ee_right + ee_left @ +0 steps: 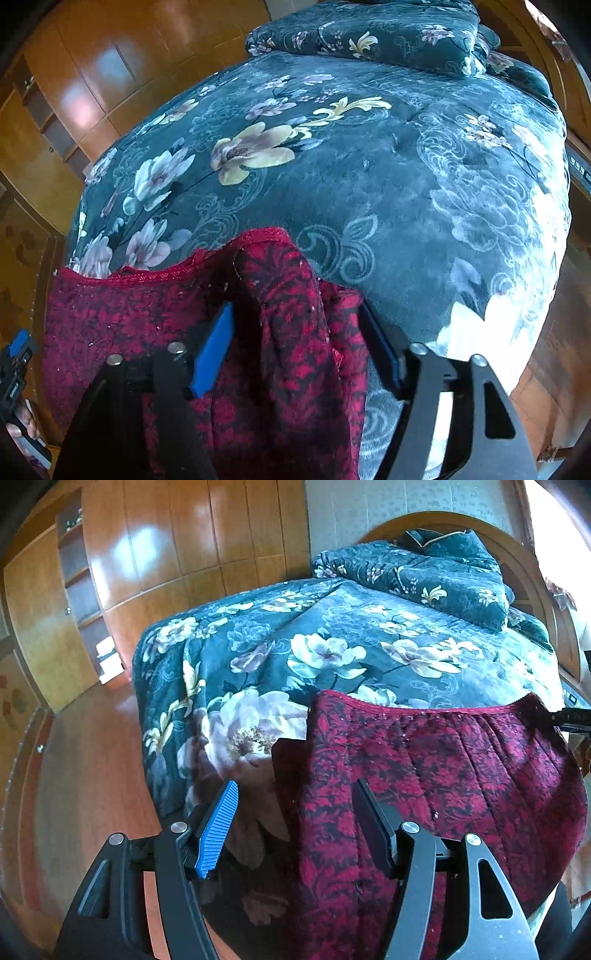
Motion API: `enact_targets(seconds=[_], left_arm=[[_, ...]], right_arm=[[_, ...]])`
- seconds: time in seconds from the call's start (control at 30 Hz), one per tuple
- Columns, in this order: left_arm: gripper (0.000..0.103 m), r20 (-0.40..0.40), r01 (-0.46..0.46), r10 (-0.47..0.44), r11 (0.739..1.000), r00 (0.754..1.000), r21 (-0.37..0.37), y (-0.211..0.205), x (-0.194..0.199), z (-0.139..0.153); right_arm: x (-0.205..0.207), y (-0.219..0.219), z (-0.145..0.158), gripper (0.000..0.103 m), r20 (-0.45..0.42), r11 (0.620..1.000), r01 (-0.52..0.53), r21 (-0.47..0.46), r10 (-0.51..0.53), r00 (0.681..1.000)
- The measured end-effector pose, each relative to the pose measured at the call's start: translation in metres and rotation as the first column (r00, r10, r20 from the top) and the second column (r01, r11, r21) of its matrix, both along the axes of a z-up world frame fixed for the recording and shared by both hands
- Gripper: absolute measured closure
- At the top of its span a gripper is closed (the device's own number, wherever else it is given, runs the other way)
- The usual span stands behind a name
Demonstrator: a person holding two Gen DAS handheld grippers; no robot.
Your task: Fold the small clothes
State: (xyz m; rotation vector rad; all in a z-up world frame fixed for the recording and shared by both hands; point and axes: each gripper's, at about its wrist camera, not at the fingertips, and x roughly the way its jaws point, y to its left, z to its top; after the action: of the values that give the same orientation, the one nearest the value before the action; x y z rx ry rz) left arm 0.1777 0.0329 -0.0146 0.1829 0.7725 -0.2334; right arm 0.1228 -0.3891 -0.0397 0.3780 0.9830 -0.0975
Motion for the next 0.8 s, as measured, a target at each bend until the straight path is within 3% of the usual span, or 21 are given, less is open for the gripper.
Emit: enact_targets(seconds=[0.17,0.4,0.57,0.67,0.73,0.8], left_arm=[[0.040,-0.046,-0.015,0.012,0.998,0.999,-0.053,0.006,0.024,-0.007],[0.040,-0.146,-0.024,-0.007,0.978,0.989,-0.207,0.014,0.062,-0.015],[0.054,-0.225,-0.035,-0.038,0.949,0.974,-0.314,0.015,0.083,-0.025],[0.075,-0.266,-0.030,-0.075,0.927,0.961,-0.373,0.011,0.090,-0.031],[0.088,-0.250,-0.015,-0.086,0.926,0.964,-0.377,0.008,0.090,-0.030],[0.091,-0.213,-0.003,-0.084,0.925,0.973,-0.380,0.007,0.084,-0.025]], right_arm=[[0.004,0.003,-0.003,0.058,-0.004,1.000,-0.023,-0.004,0.023,1.000],[0.006,0.009,-0.003,0.073,-0.002,0.999,-0.051,-0.019,0.051,0.999],[0.006,0.010,-0.001,0.079,0.007,0.998,-0.063,-0.025,0.063,0.998],[0.005,0.011,0.001,0.081,0.012,0.997,-0.069,-0.030,0.069,0.998],[0.004,0.013,0.005,0.083,0.022,0.997,-0.072,-0.036,0.072,0.997],[0.002,0.013,0.011,0.085,0.045,0.997,-0.066,-0.038,0.068,0.997]])
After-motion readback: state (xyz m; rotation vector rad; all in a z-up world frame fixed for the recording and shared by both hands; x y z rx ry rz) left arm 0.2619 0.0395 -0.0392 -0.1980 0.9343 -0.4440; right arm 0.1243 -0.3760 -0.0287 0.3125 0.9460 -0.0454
